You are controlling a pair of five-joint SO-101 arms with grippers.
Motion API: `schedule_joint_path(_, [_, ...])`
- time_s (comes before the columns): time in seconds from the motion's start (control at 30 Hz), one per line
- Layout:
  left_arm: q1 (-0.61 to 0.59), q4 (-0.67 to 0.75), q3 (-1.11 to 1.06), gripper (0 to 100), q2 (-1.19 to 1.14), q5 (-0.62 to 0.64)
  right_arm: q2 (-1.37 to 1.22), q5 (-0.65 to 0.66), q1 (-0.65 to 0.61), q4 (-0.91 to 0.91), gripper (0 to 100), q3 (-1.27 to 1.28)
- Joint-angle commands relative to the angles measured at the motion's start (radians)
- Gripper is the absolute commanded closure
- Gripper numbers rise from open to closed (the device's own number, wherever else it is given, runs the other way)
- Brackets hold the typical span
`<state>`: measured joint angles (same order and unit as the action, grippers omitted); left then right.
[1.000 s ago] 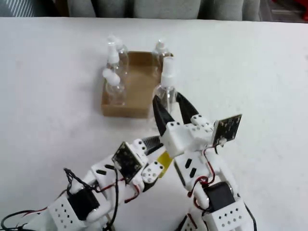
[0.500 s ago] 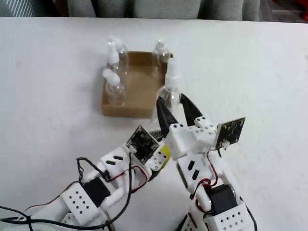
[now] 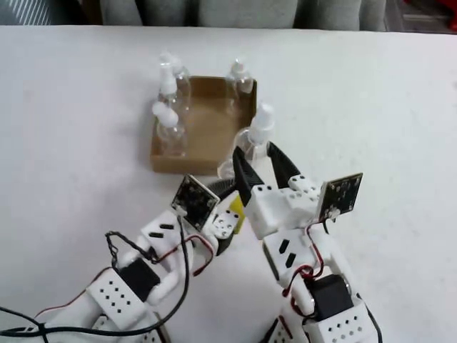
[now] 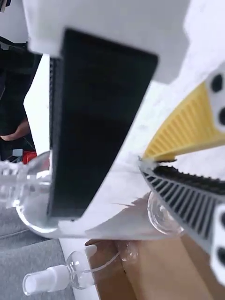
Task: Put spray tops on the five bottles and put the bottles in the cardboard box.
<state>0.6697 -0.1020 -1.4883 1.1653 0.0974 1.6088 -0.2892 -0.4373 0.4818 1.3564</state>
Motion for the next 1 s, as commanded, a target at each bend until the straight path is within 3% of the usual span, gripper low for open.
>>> schedule_joint_path(0.0, [-0.027,0.034,0.037,98,0.004,0.021,0.005,0.012,-0.010,0.007,98.2,-0.048])
schedule_joint_path(0.2, [0.041,-0.028,0.037,98,0.005,0.021,0.001,0.014,0.039,-0.093,98.2,0.005])
schedule_joint_path(0.4, [0.056,-0.279,0.041,98,0.174,0.014,-0.001,0.081,0.044,-0.289,98.2,0.103])
schedule_joint_path(0.5, [0.010,-0.456,0.037,98,0.317,-0.055,-0.001,0.089,0.044,-0.372,98.2,0.135])
schedule_joint_path(0.67, [-0.214,-0.675,-0.011,98,0.542,-0.092,-0.067,0.091,0.044,-0.440,98.2,0.124])
schedule_joint_path(0.8, [-0.483,-0.698,-0.068,98,0.679,-0.084,-0.232,0.091,0.045,-0.490,98.2,0.040])
schedule_joint_path(0.97, [-0.791,-0.697,-0.124,98,0.659,-0.084,-0.461,0.091,0.045,-0.587,98.2,-0.046])
